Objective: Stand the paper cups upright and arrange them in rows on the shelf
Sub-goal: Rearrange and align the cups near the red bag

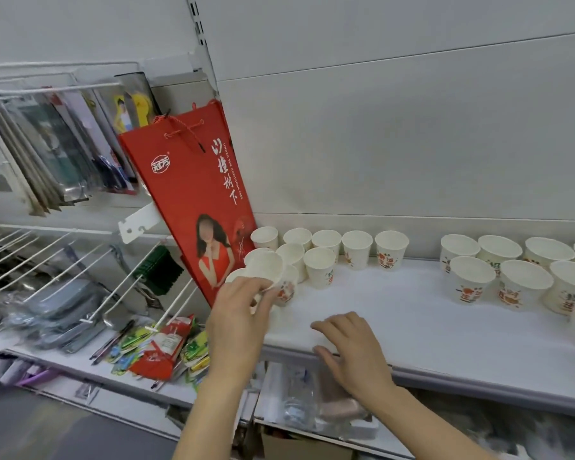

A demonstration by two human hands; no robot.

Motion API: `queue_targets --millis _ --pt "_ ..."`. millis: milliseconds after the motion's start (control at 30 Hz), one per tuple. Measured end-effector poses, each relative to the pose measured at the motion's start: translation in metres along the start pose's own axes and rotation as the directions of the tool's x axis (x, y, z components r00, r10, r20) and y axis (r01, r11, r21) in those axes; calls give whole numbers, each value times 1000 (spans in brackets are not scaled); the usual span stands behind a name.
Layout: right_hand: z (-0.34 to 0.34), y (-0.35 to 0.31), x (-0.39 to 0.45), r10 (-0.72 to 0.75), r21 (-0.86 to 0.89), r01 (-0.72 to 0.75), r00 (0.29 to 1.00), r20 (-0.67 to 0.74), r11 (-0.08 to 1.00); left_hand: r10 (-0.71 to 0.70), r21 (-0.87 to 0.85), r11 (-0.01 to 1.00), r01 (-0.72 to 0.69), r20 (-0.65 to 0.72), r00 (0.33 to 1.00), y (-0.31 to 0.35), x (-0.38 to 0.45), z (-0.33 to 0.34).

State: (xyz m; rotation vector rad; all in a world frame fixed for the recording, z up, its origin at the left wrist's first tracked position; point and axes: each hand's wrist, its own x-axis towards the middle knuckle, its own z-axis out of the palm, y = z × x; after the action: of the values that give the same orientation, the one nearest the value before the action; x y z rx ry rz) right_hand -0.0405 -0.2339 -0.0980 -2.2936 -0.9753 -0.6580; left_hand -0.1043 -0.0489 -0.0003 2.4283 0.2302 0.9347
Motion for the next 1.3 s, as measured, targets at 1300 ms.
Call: queue_targets --millis 1300 --pt "-229 173 -75 465 -372 -424 885 22 826 211 -206 973 -107 587 781 195 -19 210"
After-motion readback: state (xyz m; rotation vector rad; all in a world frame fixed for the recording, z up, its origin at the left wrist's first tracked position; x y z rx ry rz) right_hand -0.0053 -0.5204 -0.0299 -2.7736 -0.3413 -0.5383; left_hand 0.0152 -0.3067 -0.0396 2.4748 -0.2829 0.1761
